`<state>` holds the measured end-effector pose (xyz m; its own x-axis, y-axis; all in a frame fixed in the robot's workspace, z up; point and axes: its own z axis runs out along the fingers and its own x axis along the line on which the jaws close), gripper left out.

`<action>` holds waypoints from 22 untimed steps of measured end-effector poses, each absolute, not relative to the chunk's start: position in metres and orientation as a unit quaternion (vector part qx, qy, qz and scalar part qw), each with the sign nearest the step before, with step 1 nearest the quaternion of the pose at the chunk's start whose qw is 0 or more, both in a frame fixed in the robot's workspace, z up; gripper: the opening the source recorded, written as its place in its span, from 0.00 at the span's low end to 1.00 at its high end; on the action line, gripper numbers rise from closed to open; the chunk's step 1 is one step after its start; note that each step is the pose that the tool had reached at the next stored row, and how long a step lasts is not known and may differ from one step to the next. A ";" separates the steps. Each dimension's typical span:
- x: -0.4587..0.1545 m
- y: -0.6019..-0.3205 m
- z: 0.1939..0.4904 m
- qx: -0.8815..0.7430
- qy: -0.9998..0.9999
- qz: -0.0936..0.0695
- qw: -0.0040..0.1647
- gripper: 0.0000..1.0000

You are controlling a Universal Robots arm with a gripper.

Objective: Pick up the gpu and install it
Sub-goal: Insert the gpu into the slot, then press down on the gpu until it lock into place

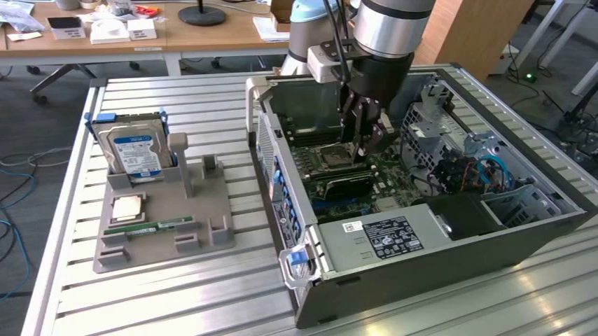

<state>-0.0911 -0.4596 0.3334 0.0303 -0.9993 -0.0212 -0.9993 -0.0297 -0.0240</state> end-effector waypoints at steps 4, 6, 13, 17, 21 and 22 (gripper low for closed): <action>-0.091 -0.460 0.333 -0.717 0.697 0.000 0.015 0.52; -0.091 -0.459 0.333 -0.716 0.698 0.001 0.015 0.52; -0.091 -0.454 0.333 -0.712 0.702 0.001 0.015 0.52; -0.091 -0.454 0.333 -0.712 0.702 0.001 0.014 0.52; -0.091 -0.454 0.333 -0.712 0.702 0.001 0.014 0.52; -0.091 -0.454 0.333 -0.712 0.702 0.001 0.014 0.52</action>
<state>-0.0909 -0.4539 0.3330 0.0136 -0.9997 -0.0213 -0.9997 -0.0131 -0.0195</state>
